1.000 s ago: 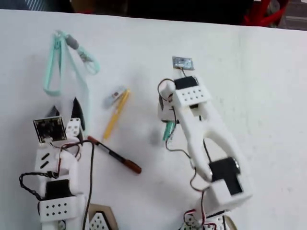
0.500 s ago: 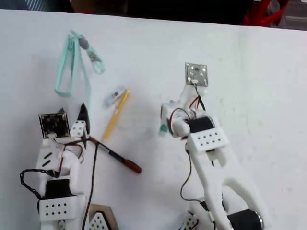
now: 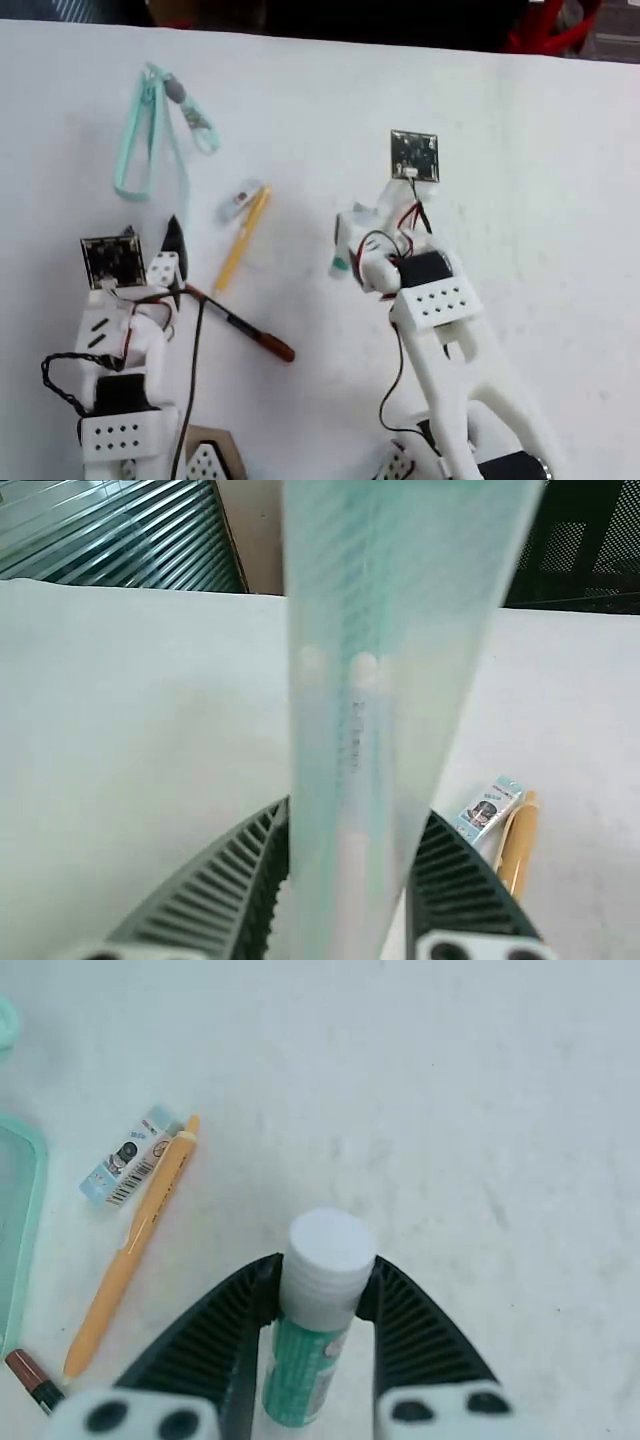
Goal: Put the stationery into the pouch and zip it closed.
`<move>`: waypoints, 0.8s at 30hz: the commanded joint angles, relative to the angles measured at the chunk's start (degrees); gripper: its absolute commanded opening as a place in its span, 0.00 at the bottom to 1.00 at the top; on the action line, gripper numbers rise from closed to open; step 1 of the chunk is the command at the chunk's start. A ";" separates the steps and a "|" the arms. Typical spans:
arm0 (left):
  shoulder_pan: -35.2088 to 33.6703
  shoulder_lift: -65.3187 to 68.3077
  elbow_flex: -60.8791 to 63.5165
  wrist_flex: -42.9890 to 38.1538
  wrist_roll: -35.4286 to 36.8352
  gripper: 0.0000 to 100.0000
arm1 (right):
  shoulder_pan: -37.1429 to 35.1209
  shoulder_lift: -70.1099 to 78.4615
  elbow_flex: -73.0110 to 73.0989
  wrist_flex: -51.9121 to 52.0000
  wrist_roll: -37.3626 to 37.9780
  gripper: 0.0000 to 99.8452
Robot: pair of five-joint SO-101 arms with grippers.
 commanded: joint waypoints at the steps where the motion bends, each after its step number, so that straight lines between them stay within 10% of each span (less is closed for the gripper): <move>1: 0.92 0.13 -2.46 0.44 0.26 0.17 | -0.31 -1.80 -0.44 -0.92 0.62 0.02; 24: 1.63 -13.67 1.41 1.67 0.35 0.17 | -2.68 -1.80 9.76 -17.54 0.62 0.02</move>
